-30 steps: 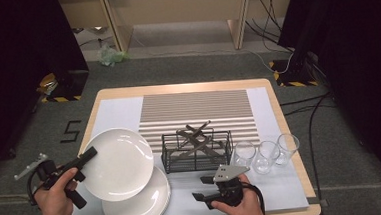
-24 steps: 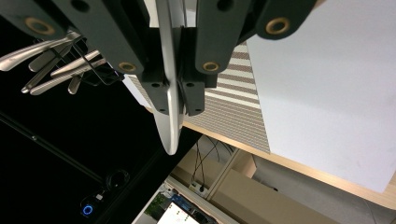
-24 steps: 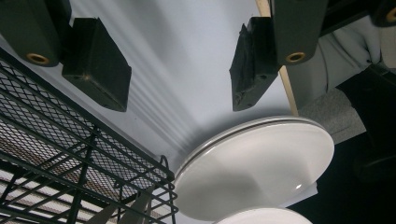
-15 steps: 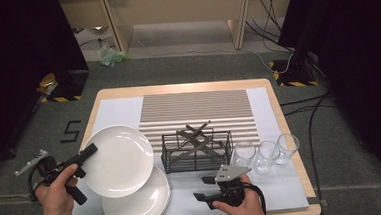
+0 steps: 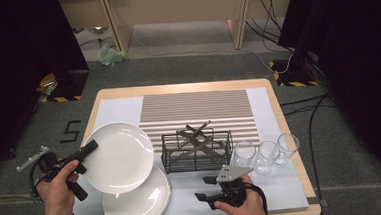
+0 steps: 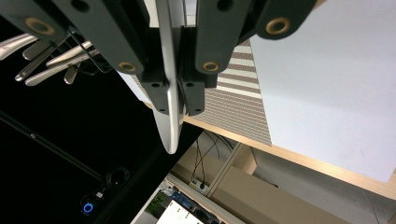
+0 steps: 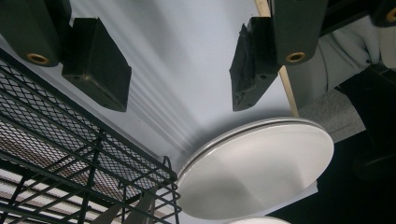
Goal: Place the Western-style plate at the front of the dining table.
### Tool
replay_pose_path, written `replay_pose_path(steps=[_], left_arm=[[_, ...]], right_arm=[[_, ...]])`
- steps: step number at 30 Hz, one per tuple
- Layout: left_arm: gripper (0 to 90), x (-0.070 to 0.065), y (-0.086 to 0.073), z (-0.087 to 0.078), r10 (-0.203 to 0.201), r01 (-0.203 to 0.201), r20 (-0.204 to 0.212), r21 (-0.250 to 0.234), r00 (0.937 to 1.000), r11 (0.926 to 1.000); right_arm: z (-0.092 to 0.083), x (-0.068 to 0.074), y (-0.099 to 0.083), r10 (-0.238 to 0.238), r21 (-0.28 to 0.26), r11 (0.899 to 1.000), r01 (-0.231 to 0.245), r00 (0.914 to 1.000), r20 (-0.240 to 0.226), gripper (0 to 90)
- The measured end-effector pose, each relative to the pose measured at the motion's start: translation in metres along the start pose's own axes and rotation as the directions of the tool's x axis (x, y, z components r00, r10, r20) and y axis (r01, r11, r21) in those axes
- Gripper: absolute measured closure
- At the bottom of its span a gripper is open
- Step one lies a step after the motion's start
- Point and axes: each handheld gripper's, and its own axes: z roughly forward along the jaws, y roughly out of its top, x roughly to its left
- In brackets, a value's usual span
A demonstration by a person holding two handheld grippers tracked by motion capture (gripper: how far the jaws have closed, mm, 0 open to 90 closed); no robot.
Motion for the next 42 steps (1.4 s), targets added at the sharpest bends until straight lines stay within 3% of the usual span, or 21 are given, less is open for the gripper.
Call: replay_pose_path(steps=[30,42], left_arm=[[84.8,0.001,0.011,0.013,0.015,-0.015,-0.006,-0.003,0.9999,0.9999],[84.9,0.0,0.018,0.016,0.024,-0.024,-0.004,-0.009,0.9997,0.9997]], right_arm=[[-0.009,-0.001,-0.004,0.01,-0.018,1.0,-0.01,0.9999,0.011,38.2],[-0.019,-0.006,-0.009,0.03,-0.03,0.999,-0.029,0.9988,0.037,38.3]])
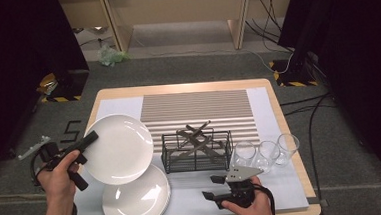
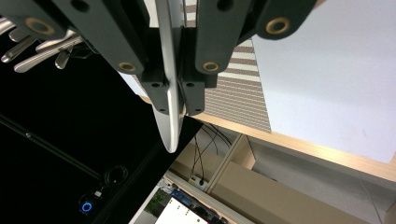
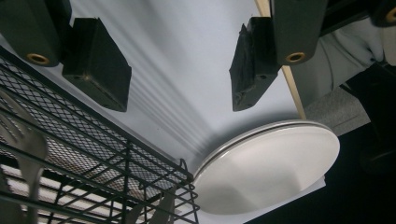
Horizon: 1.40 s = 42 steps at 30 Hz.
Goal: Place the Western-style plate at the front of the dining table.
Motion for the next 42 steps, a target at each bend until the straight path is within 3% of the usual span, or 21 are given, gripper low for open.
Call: replay_pose_path(steps=[15,42], left_arm=[[84.9,0.001,0.005,0.005,0.006,-0.006,-0.003,0.002,1.0,1.0],[84.8,0.002,0.011,0.016,0.019,-0.019,0.002,-0.001,0.9998,0.9998]], right_arm=[[-0.005,-0.001,-0.004,0.027,-0.001,1.0,-0.027,0.9996,0.007,38.5],[-0.008,-0.004,-0.008,0.033,-0.011,0.999,-0.033,0.9993,0.018,38.4]])
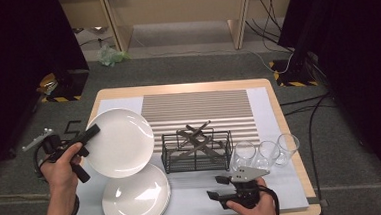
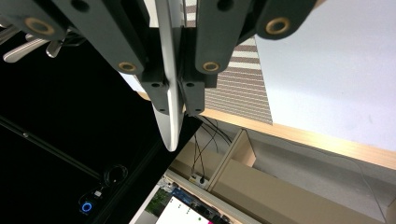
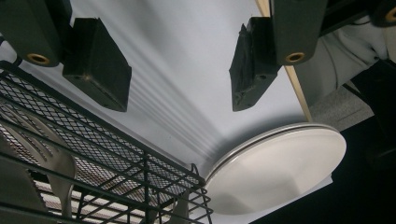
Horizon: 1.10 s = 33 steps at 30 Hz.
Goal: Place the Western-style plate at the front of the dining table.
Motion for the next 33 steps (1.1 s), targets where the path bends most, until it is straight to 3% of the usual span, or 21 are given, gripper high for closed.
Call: replay_pose_path(steps=[7,18,27,33], left_arm=[[84.8,0.001,0.0,0.003,0.005,-0.005,0.001,0.002,1.0,1.0],[84.9,-0.004,0.002,0.011,0.047,-0.047,-0.006,0.004,0.9989,0.9989],[85.0,-0.009,0.003,0.019,0.098,-0.098,-0.017,0.007,0.995,0.9952],[85.1,-0.013,0.005,0.024,0.152,-0.152,-0.023,-0.001,0.9881,0.9883]], right_arm=[[0.0,0.0,0.0,0.003,0.0,1.0,-0.003,1.0,0.0,38.5],[0.0,0.0,-0.001,0.001,0.0,1.0,-0.001,1.0,0.0,38.5],[0.0,0.0,-0.001,0.008,-0.003,1.0,-0.008,1.0,0.001,38.5],[0.0,0.0,-0.001,0.009,-0.005,1.0,-0.009,1.0,0.0,38.6]])
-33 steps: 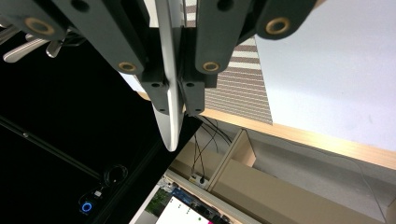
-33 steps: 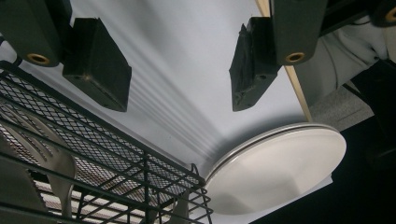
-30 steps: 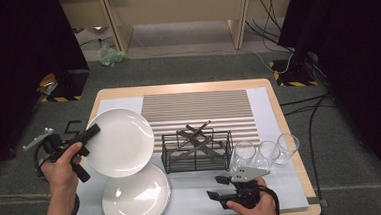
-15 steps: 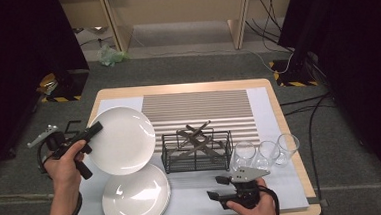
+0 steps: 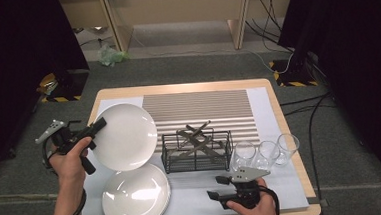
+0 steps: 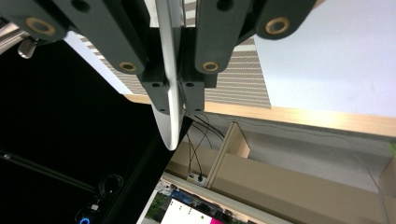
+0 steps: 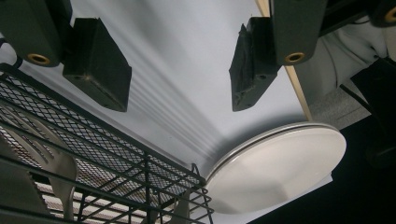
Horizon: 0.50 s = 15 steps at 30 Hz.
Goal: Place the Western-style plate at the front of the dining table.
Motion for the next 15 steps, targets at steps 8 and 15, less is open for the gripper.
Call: replay_pose_path(steps=[8,15], left_arm=[[85.2,-0.0025,0.0018,0.0055,0.016,-0.016,-0.003,0.0,0.9999,0.9999],[85.2,-0.0046,0.0028,0.0084,0.028,-0.028,-0.006,-0.002,0.9996,0.9996]], right_arm=[[0.0003,-0.0005,0.0005,0.001,-0.005,1.0,-0.001,1.0,-0.001,38.8],[-0.0002,-0.0007,0.0005,0.008,-0.008,1.0,-0.008,1.0,-0.002,38.8]])
